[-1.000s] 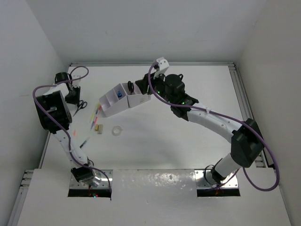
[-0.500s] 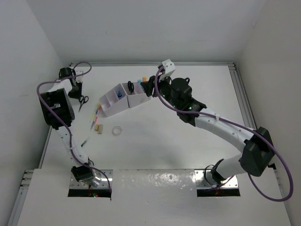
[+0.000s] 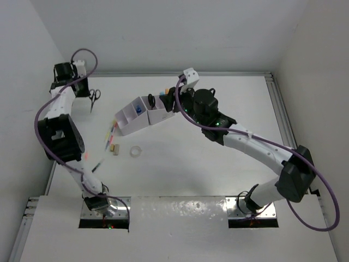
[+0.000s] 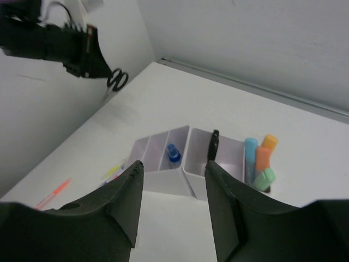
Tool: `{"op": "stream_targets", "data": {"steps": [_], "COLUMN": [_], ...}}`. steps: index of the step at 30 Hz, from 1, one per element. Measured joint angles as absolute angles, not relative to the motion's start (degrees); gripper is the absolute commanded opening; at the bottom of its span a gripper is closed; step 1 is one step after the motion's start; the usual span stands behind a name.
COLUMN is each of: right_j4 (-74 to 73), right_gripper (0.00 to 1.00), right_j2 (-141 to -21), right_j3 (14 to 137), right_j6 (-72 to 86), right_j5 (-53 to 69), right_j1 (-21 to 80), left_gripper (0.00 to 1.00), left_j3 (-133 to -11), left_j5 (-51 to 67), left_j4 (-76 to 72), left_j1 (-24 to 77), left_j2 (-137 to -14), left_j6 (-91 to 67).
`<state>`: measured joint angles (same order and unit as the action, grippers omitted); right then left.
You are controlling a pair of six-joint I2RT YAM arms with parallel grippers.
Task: Sort the stationery into containers
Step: Pick up the scissors from the center of the board, then place the scissors in the storage box.
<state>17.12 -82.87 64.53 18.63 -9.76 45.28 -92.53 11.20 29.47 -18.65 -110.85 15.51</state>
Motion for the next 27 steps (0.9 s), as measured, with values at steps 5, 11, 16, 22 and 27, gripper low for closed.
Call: {"op": "stream_targets", "data": {"steps": [5,11,16,22,27], "right_j4": [15.79,18.04,22.33,24.38,24.47], "right_gripper": [0.7,0.71,0.7,0.66,0.51], "right_j2": [-89.95,-96.86,-101.78,-105.03,-106.61], "right_j3": [73.47,82.08,85.58,85.65,85.65], "right_j6": [21.43,25.02,30.85,35.22,38.04], "right_j5": [-6.81,-3.9,-1.65,-1.26,-1.52], "right_j1": [45.52,45.45,44.1,42.04,40.86], "left_gripper": [0.0,0.0,0.0,0.0,0.0], "left_j3": [-98.17,-105.71,-105.65,-105.65,-105.65], "left_j5": [17.19,25.26,26.72,26.72,26.89], "left_j4": [27.09,29.08,36.8,40.29,41.91], "left_j1": [-11.84,-2.04,3.11,6.94,8.23], "left_j2": [-96.82,-94.41,-96.38,-96.64,-96.64], "left_j6": [14.46,14.06,14.06,14.44,14.61]}}
